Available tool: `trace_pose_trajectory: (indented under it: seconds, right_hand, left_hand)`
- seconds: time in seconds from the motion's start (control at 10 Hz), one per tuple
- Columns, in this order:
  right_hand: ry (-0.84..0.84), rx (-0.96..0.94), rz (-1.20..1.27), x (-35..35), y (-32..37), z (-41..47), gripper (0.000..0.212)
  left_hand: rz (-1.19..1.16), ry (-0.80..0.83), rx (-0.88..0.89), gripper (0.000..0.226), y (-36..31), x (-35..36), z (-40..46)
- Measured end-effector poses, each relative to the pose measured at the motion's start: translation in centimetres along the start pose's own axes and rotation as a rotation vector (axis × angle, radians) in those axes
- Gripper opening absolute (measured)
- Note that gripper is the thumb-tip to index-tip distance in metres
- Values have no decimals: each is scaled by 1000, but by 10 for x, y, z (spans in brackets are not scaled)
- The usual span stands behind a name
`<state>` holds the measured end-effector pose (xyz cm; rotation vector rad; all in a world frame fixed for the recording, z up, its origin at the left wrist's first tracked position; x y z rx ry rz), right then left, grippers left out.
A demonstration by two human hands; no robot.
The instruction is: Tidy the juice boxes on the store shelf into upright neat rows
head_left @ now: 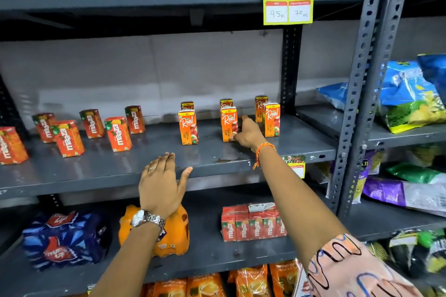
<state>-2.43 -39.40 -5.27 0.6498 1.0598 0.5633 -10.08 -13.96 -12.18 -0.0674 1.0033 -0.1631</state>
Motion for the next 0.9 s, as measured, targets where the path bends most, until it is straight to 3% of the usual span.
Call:
trace_pose_trajectory:
  seconds: [0.2,0.9]
  right_hand:
    - [-13,-61,-19,1,-6,7,55]
    - [27,-6,-38,-1,0,1,52]
  left_hand:
    - [8,8,4,86,0,0,1]
    - [7,16,-16,83,-1,-2,-1]
Point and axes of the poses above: each hand's wrist, its own z-axis towards the middle knuckle, its own x-axis out of the palm, y = z × x, the point moved 1 cm from there along z, towards the middle knuckle, and after that the axes turned 5 degrees about -x, right-handed, at the moved point
